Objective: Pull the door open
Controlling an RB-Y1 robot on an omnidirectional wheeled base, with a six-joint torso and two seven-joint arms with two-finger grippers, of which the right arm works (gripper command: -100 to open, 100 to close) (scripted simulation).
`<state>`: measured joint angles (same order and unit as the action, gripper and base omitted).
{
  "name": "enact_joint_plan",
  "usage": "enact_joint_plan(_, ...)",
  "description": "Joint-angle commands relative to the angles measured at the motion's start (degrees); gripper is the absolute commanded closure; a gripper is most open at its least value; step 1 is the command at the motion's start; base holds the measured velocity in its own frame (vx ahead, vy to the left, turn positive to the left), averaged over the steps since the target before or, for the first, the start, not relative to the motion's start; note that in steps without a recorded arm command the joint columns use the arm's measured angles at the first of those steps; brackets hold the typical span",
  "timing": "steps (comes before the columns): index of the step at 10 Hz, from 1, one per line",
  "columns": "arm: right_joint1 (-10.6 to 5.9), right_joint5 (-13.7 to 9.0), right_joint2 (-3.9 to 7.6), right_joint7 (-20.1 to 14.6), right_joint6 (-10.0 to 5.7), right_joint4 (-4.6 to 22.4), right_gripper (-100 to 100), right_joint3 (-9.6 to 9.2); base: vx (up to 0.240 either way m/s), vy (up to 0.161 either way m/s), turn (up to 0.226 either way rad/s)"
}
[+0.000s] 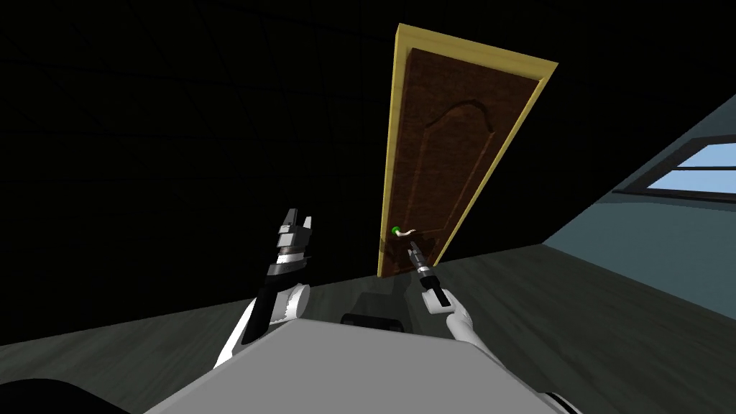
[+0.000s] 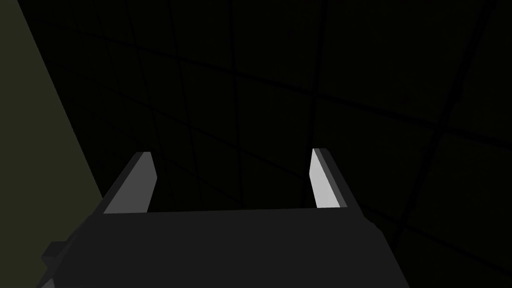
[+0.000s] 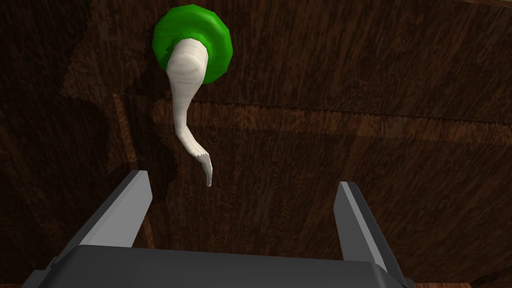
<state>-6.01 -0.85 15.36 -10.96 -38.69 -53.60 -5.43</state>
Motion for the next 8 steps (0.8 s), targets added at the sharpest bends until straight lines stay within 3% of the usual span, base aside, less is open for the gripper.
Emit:
enact_joint_plan(1, -0.72, -0.1, 0.07, 0.0, -0.45, 2.0, -100, -0.11, 0.013, -0.045, 0.067)
enact_joint_plan(3, -2.53, -0.4, 0.89, -0.4, -1.22, 5.7, -100, -0.62, 0.019, -0.061, 0.133)
enact_joint_plan(4, -2.53, -0.4, 0.89, -0.4, -1.22, 6.3, -100, -0.62, 0.016, -0.067, 0.073)
enact_joint_plan(8, -5.15, -0.8, 2.06, -0.9, -2.34, 12.5, -100, -1.34, 0.019, -0.069, 0.124)
